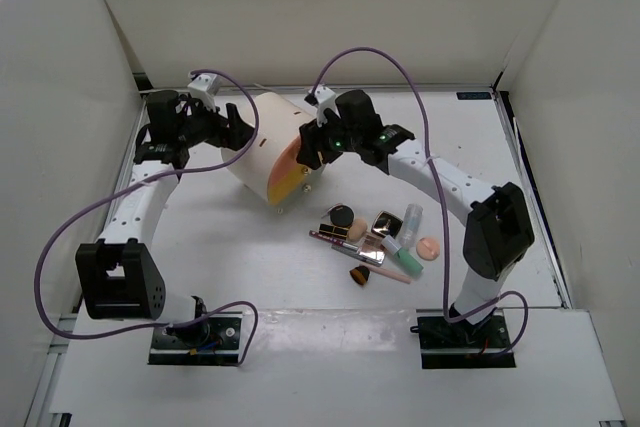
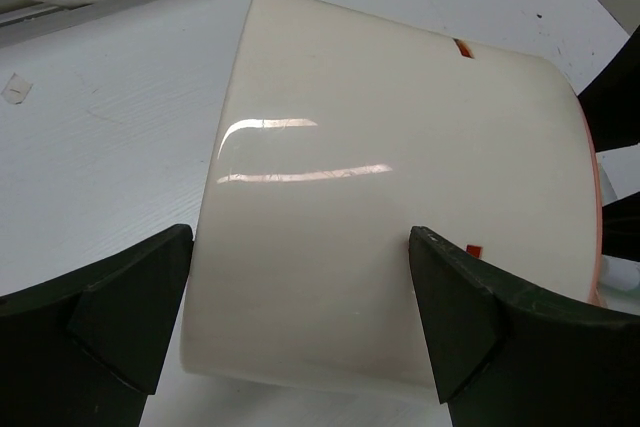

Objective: Organize the makeup

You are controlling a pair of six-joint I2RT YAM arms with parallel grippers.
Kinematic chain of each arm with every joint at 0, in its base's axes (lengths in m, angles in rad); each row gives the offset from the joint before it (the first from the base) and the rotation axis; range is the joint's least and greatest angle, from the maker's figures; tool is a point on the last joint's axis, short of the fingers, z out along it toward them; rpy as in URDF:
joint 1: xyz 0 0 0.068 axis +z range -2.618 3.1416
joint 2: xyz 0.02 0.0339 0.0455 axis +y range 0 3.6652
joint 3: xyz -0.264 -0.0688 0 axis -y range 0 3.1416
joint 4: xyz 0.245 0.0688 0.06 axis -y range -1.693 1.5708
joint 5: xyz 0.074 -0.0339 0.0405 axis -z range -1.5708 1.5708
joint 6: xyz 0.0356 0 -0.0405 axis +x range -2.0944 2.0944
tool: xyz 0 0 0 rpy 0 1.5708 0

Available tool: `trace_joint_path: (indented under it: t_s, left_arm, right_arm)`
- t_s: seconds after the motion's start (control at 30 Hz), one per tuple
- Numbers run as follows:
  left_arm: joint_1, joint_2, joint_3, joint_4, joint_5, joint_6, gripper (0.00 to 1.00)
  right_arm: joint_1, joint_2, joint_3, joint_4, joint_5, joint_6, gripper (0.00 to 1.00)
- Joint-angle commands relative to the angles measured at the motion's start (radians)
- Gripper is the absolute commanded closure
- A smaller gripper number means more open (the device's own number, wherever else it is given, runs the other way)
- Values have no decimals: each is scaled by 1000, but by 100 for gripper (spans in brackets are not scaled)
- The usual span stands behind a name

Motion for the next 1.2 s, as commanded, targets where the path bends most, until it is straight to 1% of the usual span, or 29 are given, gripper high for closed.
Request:
trace_joint_path:
  t_s: [0.0,0.03,0.07,0.13,0.17,0.23,0.27,0.37,0.43,0.5,0.57,0.77,0.87,0.9,0.97,1.0,1.03,1.1,1.13,1.17]
  left_arm:
    - [-3,23,6,-37,20,24,2]
    - [-4,26,3,-37,20,24,2]
    - [-4,29,5,-37,20,24,2]
    - [-3,35,9,-43,8,24,2]
    - [-3,38,11,-43,8,27,2]
    - [-4,41,12,-43,5,33,2]
    - [-3,47,17,-49,2,33,2]
    - [-3,52,22,-49,-11,33,2]
    - [-3,58,28,-58,-29,27,2]
    - [-3,59,29,-61,-47,24,2]
    - [-3,59,25,-67,-57,21,2]
    - [-3,47,2,-55,-90,-4,2]
    - [-4,46,0,-61,-103,-4,2]
    - [-3,44,-1,-61,-103,-4,2]
    - [-3,41,-6,-61,-103,-45,2]
    - [-3,38,-12,-52,-103,-51,2]
    - [-3,35,-15,-49,-91,-55,2]
    - [-3,29,-21,-49,-90,-65,2]
    - [-3,23,-24,-43,-90,-68,2]
    - [-3,17,-27,-37,-93,-70,2]
  right_arm:
    - [9,35,88,43,-33,7,36]
    - [9,40,95,43,-46,10,39]
    - [9,40,97,43,-47,10,44]
    - [6,37,99,43,-50,4,48]
    - [6,31,97,43,-47,-2,56]
    - [6,25,88,43,-35,-14,64]
    - [6,19,85,43,-33,-27,73]
    - [3,6,66,30,-26,-48,88]
    - [-3,-18,33,12,-26,-60,94]
    - [-16,-58,-8,0,-30,-120,98]
    - [-40,-104,-54,-19,-41,-142,100]
    - [-97,-217,-156,-71,-61,-206,100]
    - [-120,-270,-206,-86,-90,-218,96]
    - [-120,-282,-219,-86,-90,-217,94]
    - [-126,-306,-243,-77,-98,-226,93]
    - [-126,-313,-246,-74,-98,-226,90]
    - [-126,-316,-248,-74,-107,-231,78]
    - [-132,-313,-243,-80,-110,-235,71]
    - [-132,-307,-240,-83,-112,-240,60]
    - [-132,-307,-234,-86,-107,-241,55]
